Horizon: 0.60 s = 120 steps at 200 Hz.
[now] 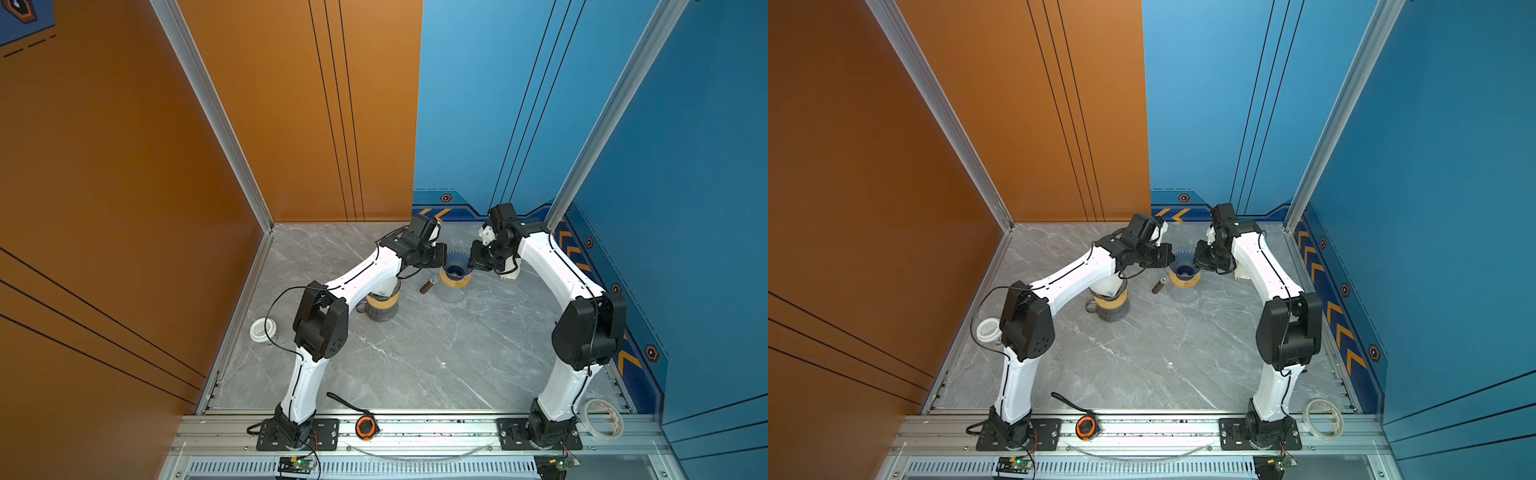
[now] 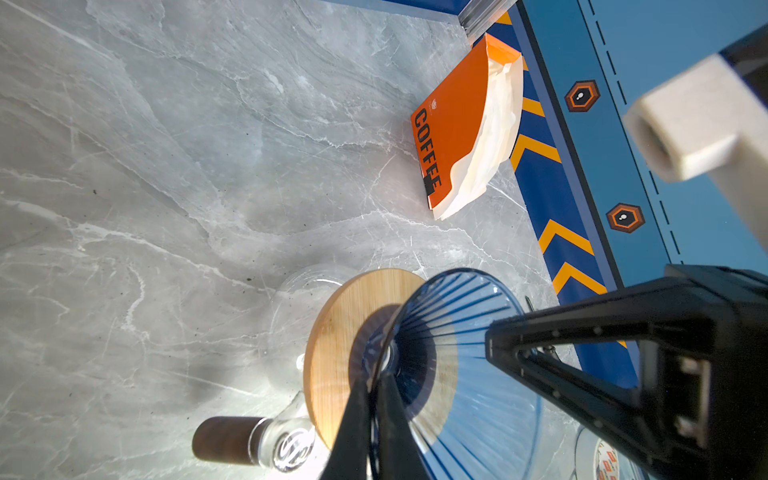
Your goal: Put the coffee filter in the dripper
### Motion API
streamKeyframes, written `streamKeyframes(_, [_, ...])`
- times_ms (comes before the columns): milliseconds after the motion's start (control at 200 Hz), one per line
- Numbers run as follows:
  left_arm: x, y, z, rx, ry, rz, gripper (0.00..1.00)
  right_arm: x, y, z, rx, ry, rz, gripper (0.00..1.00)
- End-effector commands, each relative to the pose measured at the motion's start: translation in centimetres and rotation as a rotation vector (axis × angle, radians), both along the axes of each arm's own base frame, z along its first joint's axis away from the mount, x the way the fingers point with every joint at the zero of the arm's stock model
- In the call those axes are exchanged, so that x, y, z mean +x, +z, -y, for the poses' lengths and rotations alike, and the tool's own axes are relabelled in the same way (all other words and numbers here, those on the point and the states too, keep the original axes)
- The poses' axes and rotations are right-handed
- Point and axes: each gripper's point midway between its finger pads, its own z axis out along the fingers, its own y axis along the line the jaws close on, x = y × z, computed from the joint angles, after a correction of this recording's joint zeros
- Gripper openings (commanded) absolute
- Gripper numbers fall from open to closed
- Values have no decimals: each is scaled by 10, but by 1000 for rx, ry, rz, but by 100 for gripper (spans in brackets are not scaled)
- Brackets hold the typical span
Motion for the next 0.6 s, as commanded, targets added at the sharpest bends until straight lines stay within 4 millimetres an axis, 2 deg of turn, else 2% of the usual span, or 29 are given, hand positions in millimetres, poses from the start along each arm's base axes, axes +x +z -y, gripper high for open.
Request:
streamKeyframes(0, [-35, -74, -5, 121, -79, -212, 2, -11, -49, 22, -136, -25, -153, 4])
streamKeyframes(421, [-37, -80, -6, 131, -83, -244, 2, -3, -56, 19, -144, -13, -150, 5])
streamKeyframes(596, [-36, -72, -3, 119, -94, -228, 2, 1, -55, 17, -136, -10, -132, 5])
